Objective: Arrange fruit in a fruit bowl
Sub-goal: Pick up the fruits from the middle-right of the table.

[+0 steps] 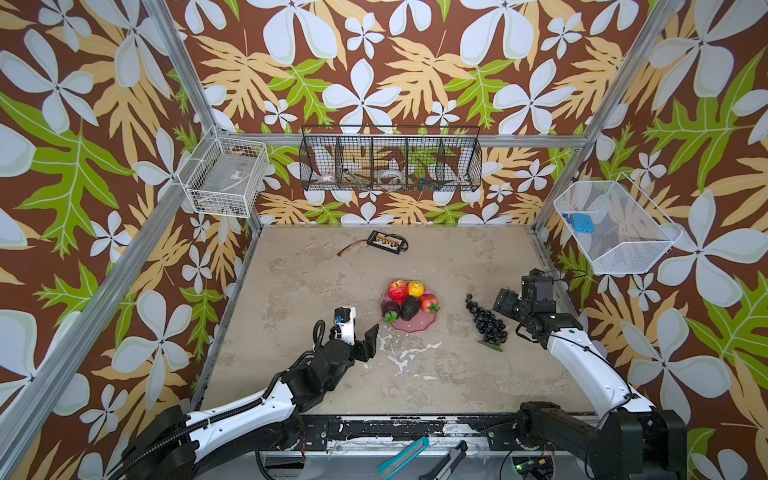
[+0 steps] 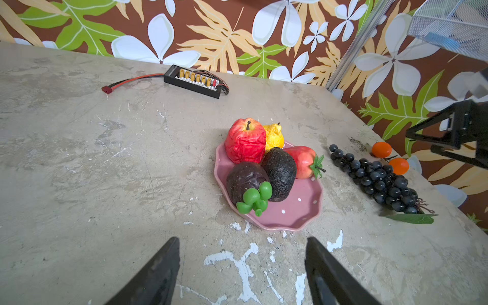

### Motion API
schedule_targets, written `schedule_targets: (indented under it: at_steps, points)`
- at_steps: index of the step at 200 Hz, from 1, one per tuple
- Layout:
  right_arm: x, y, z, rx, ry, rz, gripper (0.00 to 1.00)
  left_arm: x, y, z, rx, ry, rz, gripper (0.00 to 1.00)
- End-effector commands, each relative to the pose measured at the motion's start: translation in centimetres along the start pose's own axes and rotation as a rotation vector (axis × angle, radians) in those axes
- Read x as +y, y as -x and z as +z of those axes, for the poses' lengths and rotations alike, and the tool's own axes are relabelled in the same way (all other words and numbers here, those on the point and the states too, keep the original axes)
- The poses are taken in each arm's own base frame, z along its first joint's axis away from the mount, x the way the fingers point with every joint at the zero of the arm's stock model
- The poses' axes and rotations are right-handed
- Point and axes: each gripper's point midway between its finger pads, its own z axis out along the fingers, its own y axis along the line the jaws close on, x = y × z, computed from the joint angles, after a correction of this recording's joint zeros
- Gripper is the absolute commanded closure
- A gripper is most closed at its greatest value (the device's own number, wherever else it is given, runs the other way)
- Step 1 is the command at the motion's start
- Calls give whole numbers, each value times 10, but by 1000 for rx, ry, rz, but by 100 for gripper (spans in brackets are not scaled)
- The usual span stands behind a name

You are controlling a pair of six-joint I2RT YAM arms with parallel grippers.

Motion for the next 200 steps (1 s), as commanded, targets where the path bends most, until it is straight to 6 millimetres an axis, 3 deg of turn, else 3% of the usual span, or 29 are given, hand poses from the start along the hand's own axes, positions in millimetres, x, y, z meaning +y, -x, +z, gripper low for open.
schedule_targets:
  at_steps: [1,71,120,160,200]
  points:
    - [-5,2,4,-1,-35,9,14,-2,15,-2,-71,-11,-14,24]
    - [-16,-62,-6,132,2,69,28,0,14,-4,-75,-8,-34,23]
    - [-15,-74,-19,134,49,171,42,2,12,-2,-70,-1,-33,22]
    - [-14,-94,-18,171,77,239,52,2,9,0,-63,6,-30,22]
    - [-14,-100,-19,184,88,246,60,2,7,2,-57,11,-23,22]
